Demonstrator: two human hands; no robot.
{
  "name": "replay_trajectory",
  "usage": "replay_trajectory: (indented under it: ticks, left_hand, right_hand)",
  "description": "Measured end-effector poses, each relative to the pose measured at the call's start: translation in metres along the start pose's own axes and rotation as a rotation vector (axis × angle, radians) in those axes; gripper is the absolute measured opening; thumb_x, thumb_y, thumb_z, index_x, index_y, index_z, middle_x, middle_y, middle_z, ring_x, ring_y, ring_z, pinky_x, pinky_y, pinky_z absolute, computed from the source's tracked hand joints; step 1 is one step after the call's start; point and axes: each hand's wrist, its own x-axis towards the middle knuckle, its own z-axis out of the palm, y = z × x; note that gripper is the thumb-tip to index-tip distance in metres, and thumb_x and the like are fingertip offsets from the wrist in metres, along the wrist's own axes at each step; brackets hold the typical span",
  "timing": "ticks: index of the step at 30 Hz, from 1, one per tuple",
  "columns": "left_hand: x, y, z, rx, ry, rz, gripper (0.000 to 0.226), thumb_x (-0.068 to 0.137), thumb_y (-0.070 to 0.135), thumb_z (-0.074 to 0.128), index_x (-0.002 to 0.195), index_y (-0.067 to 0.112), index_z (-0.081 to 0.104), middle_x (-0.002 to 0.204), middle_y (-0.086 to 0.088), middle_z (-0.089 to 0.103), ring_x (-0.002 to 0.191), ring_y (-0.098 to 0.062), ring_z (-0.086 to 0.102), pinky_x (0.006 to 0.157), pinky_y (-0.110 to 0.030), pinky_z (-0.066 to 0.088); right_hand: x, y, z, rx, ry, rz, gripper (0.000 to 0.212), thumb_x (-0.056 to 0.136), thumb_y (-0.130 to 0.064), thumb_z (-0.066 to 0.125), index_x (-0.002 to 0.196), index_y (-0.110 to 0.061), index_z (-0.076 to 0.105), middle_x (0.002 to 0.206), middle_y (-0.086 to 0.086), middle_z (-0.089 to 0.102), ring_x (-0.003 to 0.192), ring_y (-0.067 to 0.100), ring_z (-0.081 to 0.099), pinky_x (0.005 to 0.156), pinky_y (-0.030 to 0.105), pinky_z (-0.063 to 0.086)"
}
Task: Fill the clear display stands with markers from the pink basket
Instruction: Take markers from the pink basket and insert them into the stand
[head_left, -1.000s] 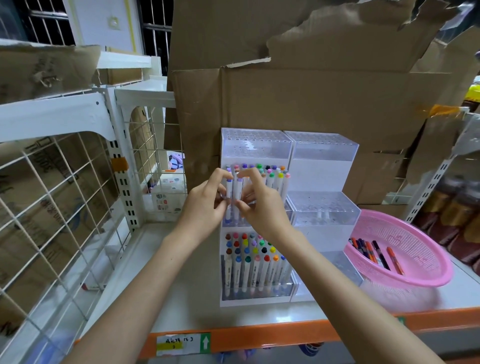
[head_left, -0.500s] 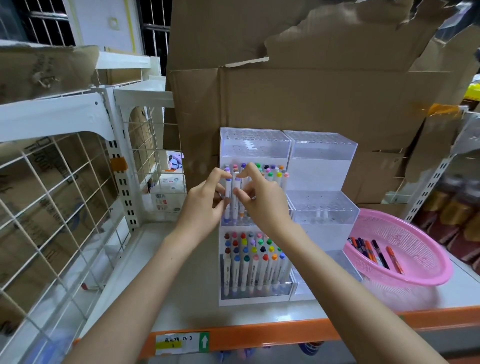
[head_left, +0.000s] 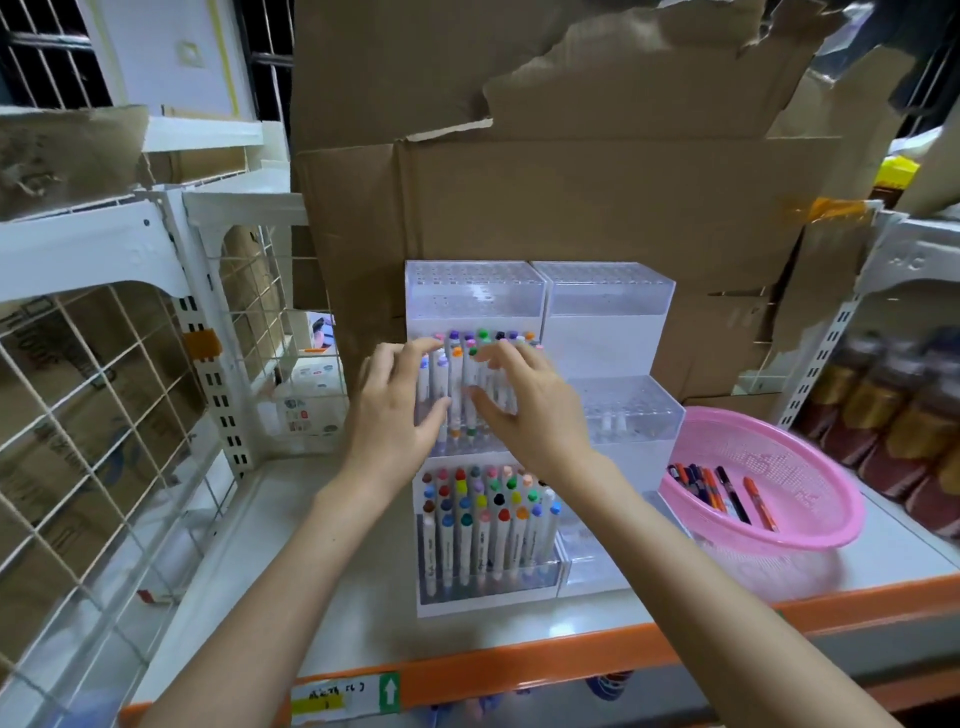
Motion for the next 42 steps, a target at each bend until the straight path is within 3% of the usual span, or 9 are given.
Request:
replay_trajectory:
  ticks: [3, 7, 15, 20, 24, 28, 31, 36, 42]
  left_hand:
    - [0.004, 0.015, 0.005, 0.211, 0.048, 0.119, 0.054, 0.074, 0.017, 0.076, 0.123, 0.016, 0.053, 0.114, -0.010, 0.054, 0.104, -0.028, 0.053, 0.087, -0.042, 0.049]
    - [0.010, 0.044, 0.019, 0.319, 0.029, 0.218, 0.046, 0.079, 0.024, 0.070, 0.122, 0.014, 0.057, 0.121, -0.011, 0.054, 0.115, -0.030, 0.049, 0.103, -0.047, 0.037]
    - [0.002, 0.107, 0.096, 0.229, -0.102, 0.270, 0.042, 0.076, 0.026, 0.072, 0.115, 0.014, 0.061, 0.112, -0.009, 0.060, 0.107, -0.029, 0.055, 0.094, -0.041, 0.041]
    - [0.000, 0.149, 0.146, 0.202, -0.197, 0.297, 0.042, 0.073, 0.033, 0.062, 0.111, 0.016, 0.063, 0.108, -0.009, 0.062, 0.100, -0.029, 0.058, 0.088, -0.035, 0.035]
    - [-0.005, 0.181, 0.188, 0.178, -0.265, 0.316, 0.045, 0.069, 0.031, 0.072, 0.110, 0.014, 0.065, 0.106, -0.009, 0.063, 0.098, -0.029, 0.060, 0.087, -0.037, 0.042]
    - [-0.008, 0.210, 0.226, 0.151, -0.282, 0.358, 0.039, 0.076, 0.034, 0.046, 0.103, 0.013, 0.065, 0.102, -0.007, 0.061, 0.095, -0.028, 0.056, 0.089, -0.034, 0.035]
    - [-0.012, 0.221, 0.254, 0.125, -0.398, 0.296, 0.035, 0.079, 0.033, 0.045, 0.098, 0.013, 0.065, 0.100, -0.006, 0.061, 0.094, -0.028, 0.058, 0.085, -0.033, 0.035]
    - [-0.018, 0.219, 0.291, 0.138, -0.815, -0.041, 0.036, 0.087, 0.036, 0.057, 0.117, 0.017, 0.051, 0.118, -0.006, 0.050, 0.109, -0.023, 0.045, 0.092, -0.036, 0.040]
    - [-0.009, 0.221, 0.314, 0.216, -0.897, -0.208, 0.030, 0.092, 0.018, 0.051, 0.121, 0.010, 0.050, 0.118, -0.010, 0.052, 0.107, -0.024, 0.050, 0.090, -0.035, 0.043]
  right_hand:
    - [-0.004, 0.013, -0.010, -0.033, 0.017, -0.001, 0.031, 0.087, -0.027, 0.065, 0.116, -0.015, 0.060, 0.113, 0.004, 0.060, 0.104, 0.026, 0.055, 0.071, 0.039, 0.052]
    - [-0.010, 0.034, -0.026, -0.091, 0.016, 0.023, 0.038, 0.087, -0.036, 0.055, 0.119, -0.017, 0.060, 0.111, 0.005, 0.061, 0.099, 0.029, 0.057, 0.078, 0.040, 0.050]
    - [-0.051, 0.102, -0.071, -0.229, -0.098, 0.146, 0.046, 0.083, -0.034, 0.066, 0.126, -0.021, 0.057, 0.117, 0.000, 0.060, 0.103, 0.026, 0.056, 0.076, 0.038, 0.049]
    - [-0.085, 0.158, -0.107, -0.308, -0.172, 0.229, 0.043, 0.082, -0.038, 0.059, 0.123, -0.023, 0.059, 0.112, -0.001, 0.062, 0.099, 0.027, 0.058, 0.073, 0.036, 0.044]
    - [-0.107, 0.205, -0.134, -0.310, -0.207, 0.270, 0.045, 0.083, -0.042, 0.054, 0.123, -0.022, 0.058, 0.109, -0.001, 0.061, 0.094, 0.028, 0.058, 0.071, 0.039, 0.048]
    - [-0.124, 0.247, -0.147, -0.331, -0.271, 0.325, 0.041, 0.088, -0.041, 0.052, 0.122, -0.019, 0.058, 0.110, 0.003, 0.061, 0.098, 0.029, 0.057, 0.075, 0.040, 0.046]
    - [-0.131, 0.274, -0.151, -0.349, -0.366, 0.396, 0.039, 0.091, -0.034, 0.056, 0.127, -0.020, 0.054, 0.116, 0.003, 0.057, 0.108, 0.027, 0.052, 0.083, 0.037, 0.042]
    - [-0.128, 0.305, -0.149, -0.274, -0.582, 0.478, 0.041, 0.094, -0.028, 0.053, 0.133, -0.018, 0.047, 0.126, 0.006, 0.054, 0.114, 0.026, 0.052, 0.087, 0.033, 0.043]
    - [-0.128, 0.333, -0.127, -0.341, -0.803, 0.526, 0.023, 0.092, -0.013, 0.050, 0.112, -0.008, 0.058, 0.118, 0.014, 0.062, 0.107, 0.031, 0.059, 0.083, 0.036, 0.049]
